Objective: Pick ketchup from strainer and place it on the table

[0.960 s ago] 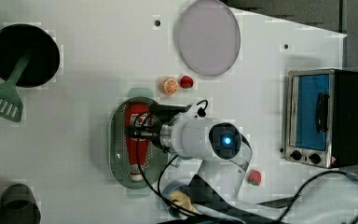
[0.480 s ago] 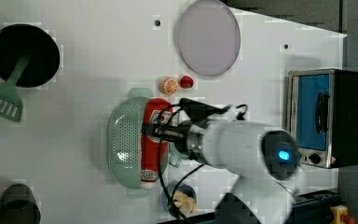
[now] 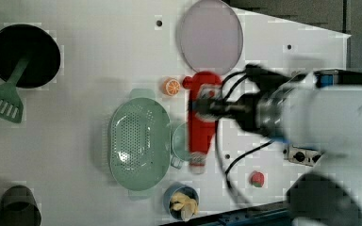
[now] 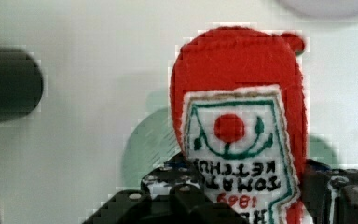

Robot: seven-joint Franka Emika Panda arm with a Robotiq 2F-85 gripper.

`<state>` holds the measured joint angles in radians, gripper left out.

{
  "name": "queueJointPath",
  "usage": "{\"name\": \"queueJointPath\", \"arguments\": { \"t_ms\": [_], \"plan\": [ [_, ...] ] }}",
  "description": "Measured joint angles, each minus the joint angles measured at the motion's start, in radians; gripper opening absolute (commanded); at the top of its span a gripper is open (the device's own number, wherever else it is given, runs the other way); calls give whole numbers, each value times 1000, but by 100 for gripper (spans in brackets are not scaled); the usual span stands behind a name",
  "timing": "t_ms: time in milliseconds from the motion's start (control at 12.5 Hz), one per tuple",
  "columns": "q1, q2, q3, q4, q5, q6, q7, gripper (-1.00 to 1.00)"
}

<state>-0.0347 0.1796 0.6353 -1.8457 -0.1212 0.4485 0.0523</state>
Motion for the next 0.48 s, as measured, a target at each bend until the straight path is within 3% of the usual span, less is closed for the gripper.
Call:
{"name": "queueJointPath", "arguments": {
  "t_ms": [480],
  "plan": [
    [-128,34,-321,28,-1,-32,-321,19]
  ]
}}
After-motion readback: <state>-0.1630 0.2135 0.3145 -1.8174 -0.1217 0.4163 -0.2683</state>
